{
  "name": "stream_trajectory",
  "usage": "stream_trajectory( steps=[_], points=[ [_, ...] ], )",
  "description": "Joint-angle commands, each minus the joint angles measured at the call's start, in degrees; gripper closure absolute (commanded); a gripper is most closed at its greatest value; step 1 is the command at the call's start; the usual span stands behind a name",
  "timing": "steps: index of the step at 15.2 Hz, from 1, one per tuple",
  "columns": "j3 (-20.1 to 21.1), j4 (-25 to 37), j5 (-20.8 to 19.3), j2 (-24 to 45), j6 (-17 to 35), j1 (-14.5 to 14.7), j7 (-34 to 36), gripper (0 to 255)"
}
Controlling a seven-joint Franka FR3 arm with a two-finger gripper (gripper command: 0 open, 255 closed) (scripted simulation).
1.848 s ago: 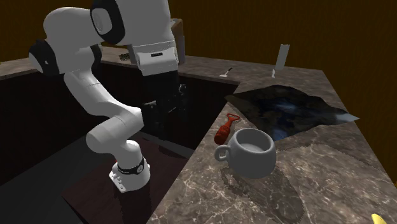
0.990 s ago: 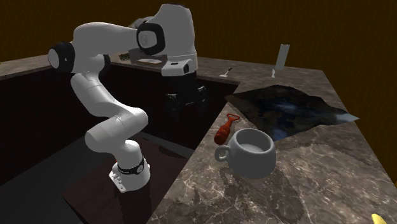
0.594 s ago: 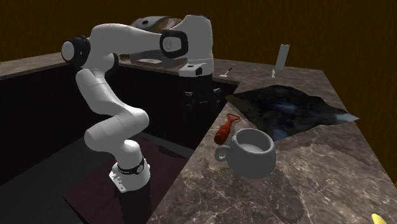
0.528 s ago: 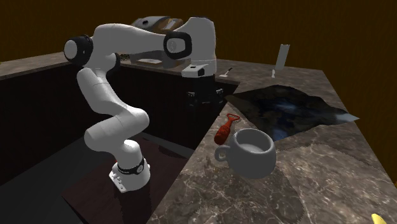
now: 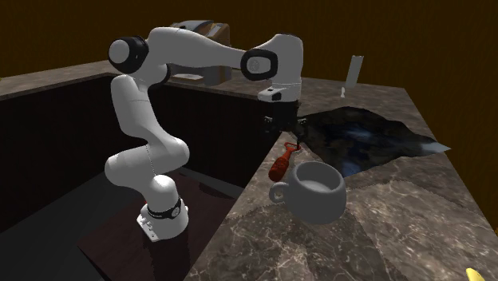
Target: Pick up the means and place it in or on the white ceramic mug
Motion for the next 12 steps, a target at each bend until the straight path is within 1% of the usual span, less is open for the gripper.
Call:
stream_trajectory(
  steps=[1,7,12],
  points=[
    [1.75,0.52,0.22,0.79,0.69,-1.53,2.31,0],
    [3.90,-3.73,1.16,1.30,5.70,-1.98,2.00,0],
    [3.91,-3.73,1.17,1.30,5.70,-1.98,2.00,0]
  ],
)
